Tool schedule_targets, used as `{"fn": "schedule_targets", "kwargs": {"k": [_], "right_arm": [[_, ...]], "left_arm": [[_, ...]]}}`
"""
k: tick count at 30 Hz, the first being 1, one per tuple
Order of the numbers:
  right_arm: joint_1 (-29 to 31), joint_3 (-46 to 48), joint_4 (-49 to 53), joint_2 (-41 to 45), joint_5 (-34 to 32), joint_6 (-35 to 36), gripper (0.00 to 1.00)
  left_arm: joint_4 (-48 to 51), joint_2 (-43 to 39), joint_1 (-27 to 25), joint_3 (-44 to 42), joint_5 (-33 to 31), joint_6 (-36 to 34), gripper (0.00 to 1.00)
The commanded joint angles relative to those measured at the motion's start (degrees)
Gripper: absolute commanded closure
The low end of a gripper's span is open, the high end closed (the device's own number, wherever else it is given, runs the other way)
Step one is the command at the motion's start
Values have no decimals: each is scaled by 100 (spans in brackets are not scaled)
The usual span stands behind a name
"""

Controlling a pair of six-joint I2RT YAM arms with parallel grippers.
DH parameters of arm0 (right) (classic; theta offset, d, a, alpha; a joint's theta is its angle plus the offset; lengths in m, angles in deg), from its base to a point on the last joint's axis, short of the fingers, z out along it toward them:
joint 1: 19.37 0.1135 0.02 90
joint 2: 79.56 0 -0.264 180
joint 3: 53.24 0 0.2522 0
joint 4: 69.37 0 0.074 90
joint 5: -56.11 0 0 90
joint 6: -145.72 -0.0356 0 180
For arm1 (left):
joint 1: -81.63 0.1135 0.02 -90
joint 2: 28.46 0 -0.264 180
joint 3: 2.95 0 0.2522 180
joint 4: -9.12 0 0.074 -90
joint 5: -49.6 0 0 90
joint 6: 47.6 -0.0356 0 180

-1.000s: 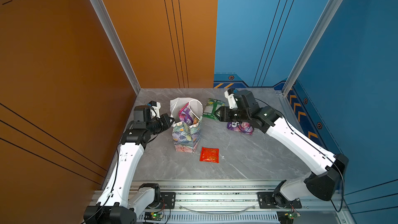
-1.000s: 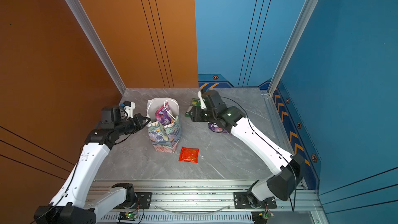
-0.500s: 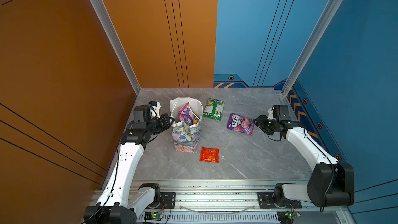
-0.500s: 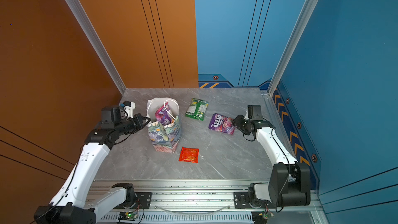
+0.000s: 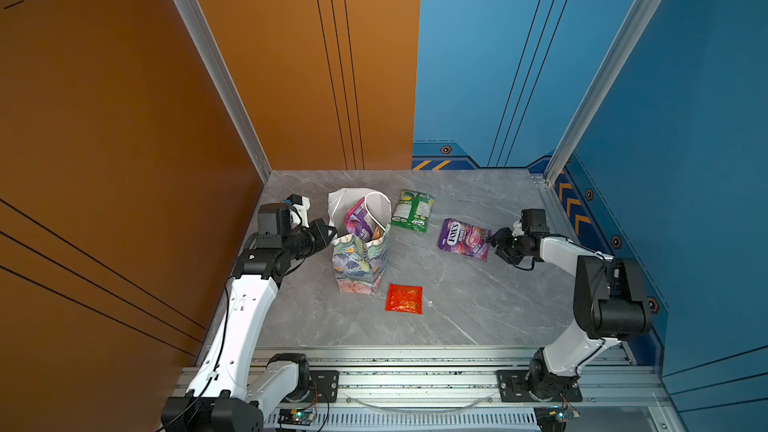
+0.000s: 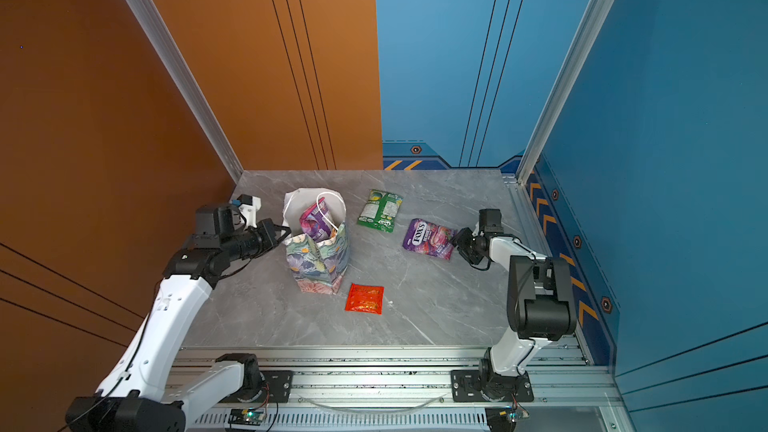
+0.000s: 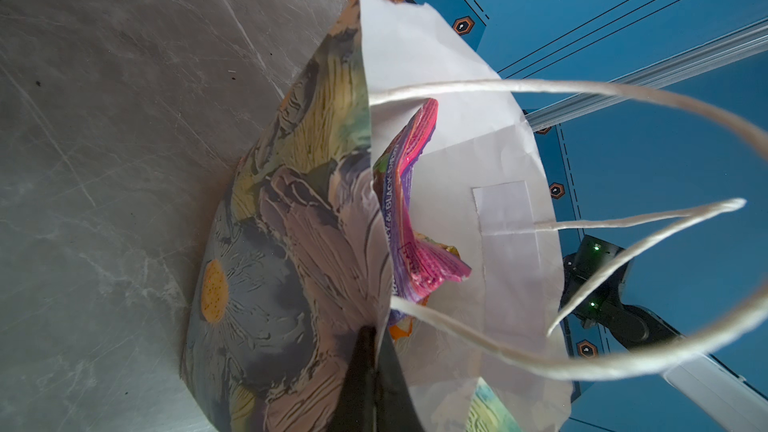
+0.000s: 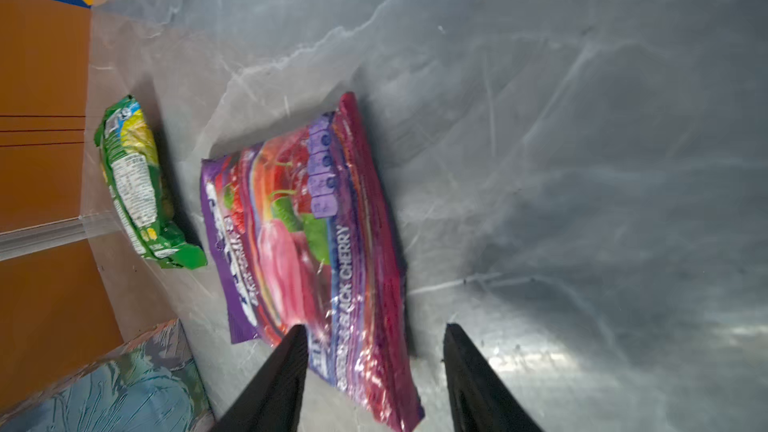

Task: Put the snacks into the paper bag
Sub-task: 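Lower the right gripper and grasp the purple Fox's Berries packet's edge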

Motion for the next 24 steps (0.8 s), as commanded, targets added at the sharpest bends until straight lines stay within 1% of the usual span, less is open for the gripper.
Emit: {"fn": "schedule_targets", "kwargs": {"k": [1,4,7,11,12,14,16,18,20,24], "right_arm": [[-29,-87,-473,-282,175,-233,46],[4,-9,-842,-485,393,-463,46],[101,14,-973,-620,354,-530,46],[173,106,-1398,-810,480,-795,49],[188,123,-1491,-859,499,-851,51],[208,166,-1684,-914,534,-964,63],[208,212,-1875,-897,565,-1081,79],[217,208,-1880,-782,542,-1103,89],[245,158,-1725,-568,450,-1037,93],[419,-117,-981,57,151,-683,97]], "left_arm": [[137,7,38,66,5,-21,100],[142,19,46,58,7,-21,100],[142,35,47,52,4,-36,100],[144,35,56,82,8,-35,100],[142,35,56,84,5,-32,100],[147,35,56,80,8,-34,100],[164,37,56,83,4,-43,100],[168,35,60,84,4,-42,100],[175,36,65,84,6,-51,100],[168,37,73,81,-1,-49,100]]}}
